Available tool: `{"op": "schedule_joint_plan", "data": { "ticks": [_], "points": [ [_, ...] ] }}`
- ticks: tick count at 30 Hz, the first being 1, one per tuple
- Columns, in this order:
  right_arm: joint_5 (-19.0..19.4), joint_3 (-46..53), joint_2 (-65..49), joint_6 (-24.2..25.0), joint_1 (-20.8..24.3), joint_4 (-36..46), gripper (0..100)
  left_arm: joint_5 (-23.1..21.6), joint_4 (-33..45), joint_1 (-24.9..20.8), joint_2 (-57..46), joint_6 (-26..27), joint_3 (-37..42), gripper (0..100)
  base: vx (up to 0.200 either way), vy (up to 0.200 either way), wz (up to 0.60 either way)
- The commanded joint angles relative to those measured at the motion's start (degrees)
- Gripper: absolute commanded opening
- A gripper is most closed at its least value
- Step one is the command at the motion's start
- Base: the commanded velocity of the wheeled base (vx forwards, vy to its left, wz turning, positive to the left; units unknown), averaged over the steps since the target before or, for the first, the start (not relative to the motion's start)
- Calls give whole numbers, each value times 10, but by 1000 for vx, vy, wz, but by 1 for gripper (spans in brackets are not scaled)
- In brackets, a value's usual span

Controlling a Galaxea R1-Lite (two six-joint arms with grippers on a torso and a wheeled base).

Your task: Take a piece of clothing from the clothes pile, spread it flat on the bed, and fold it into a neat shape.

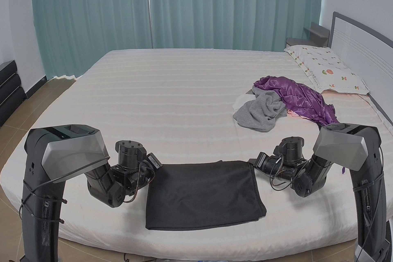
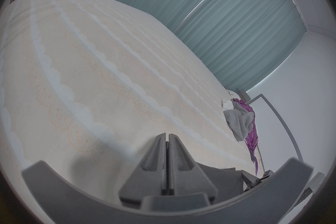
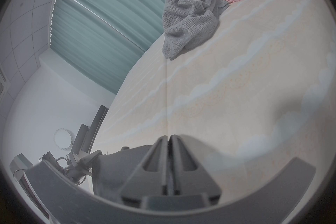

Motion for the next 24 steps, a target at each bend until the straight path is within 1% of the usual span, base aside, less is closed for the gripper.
{"op": "schedule_joint_plan", "data": {
  "ticks": [1, 6, 11, 19, 20, 21, 22, 24],
  "points": [
    [-2, -8, 1, 1, -3, -1, 0, 0, 0, 0, 0, 0, 1, 0, 0, 0, 0],
    [-6, -8, -4, 2, -8, -8, 0, 1, 0, 0, 1, 0, 1, 0, 0, 0, 0],
    [-22, -9, -5, -1, -8, -9, 0, 1, 0, -1, 2, 0, 2, 0, 0, 0, 0],
    [-23, -2, -6, -6, -8, -6, 0, 1, 0, -1, 1, 0, 2, 0, 0, 0, 0],
    [-23, -1, -5, -6, -7, -7, 100, 1, 0, -1, 0, 0, 2, 0, 0, 0, 0],
    [-23, 1, -5, -6, -7, -9, 100, 1, 0, -1, 1, 0, 2, 0, 0, 0, 0],
    [-23, 3, -6, -5, -6, -11, 100, 1, 0, -1, 0, 0, 2, 100, 0, 0, 0],
    [-23, 8, -12, -3, -7, -12, 100, 0, 0, 0, 0, 0, 2, 100, 0, 0, 0]
  ]
}}
